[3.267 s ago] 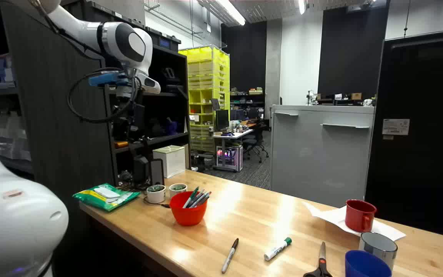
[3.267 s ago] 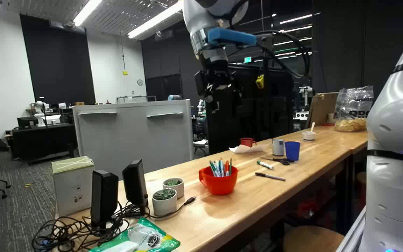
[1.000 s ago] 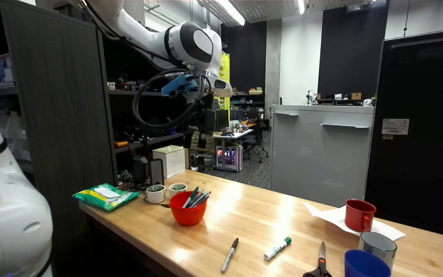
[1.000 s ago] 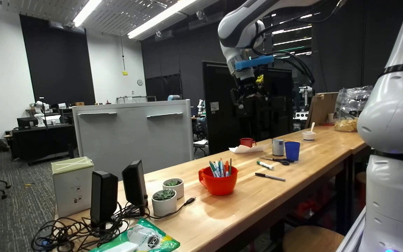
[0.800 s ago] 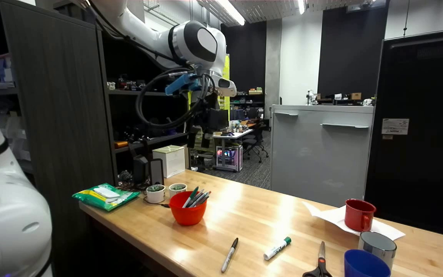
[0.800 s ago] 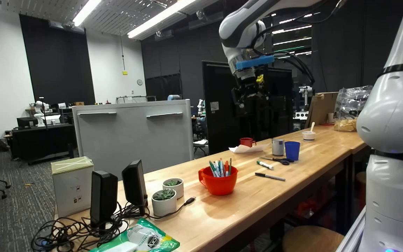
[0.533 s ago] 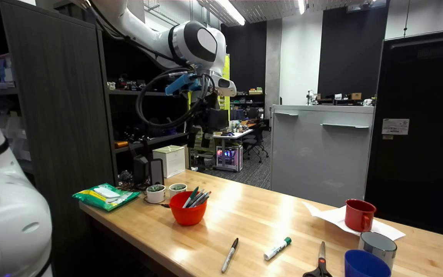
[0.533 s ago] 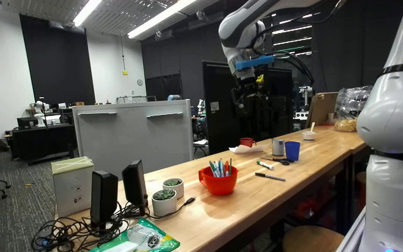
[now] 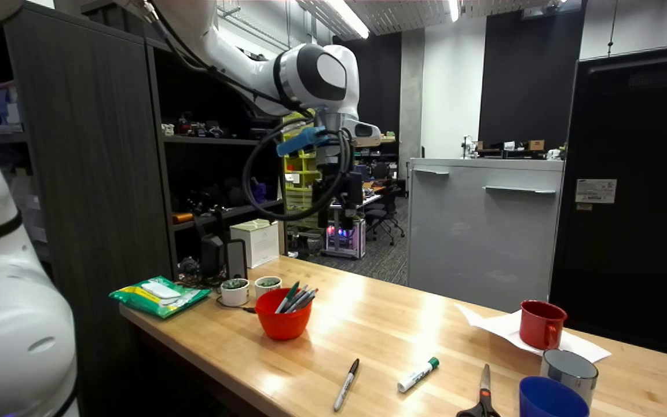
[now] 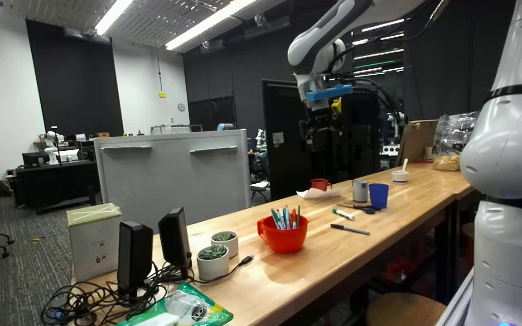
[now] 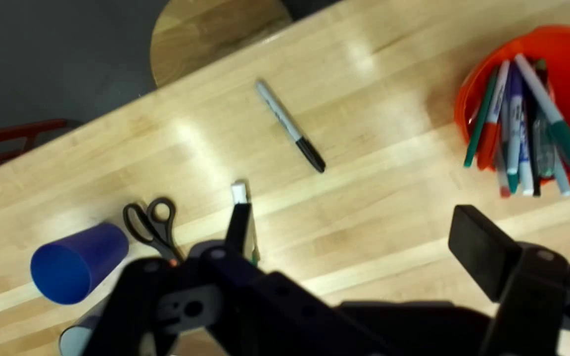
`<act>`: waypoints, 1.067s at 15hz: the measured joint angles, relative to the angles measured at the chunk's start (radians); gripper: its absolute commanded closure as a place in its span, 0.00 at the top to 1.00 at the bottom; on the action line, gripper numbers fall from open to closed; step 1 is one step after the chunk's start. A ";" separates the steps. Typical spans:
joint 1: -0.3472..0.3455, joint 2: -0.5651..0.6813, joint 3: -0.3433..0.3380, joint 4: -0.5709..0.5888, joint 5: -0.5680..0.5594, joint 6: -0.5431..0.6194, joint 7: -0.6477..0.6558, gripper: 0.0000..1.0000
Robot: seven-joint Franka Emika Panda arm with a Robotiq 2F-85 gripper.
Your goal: Move the blue cup to the left
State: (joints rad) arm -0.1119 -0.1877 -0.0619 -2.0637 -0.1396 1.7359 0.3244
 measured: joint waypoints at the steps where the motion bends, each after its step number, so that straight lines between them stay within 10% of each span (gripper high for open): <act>1: -0.012 0.025 -0.019 0.012 0.000 0.042 -0.009 1.00; 16: -0.112 0.406 -0.180 0.296 0.025 0.064 -0.040 1.00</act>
State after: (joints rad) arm -0.2243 0.2180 -0.2418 -1.7675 -0.1144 1.7997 0.2848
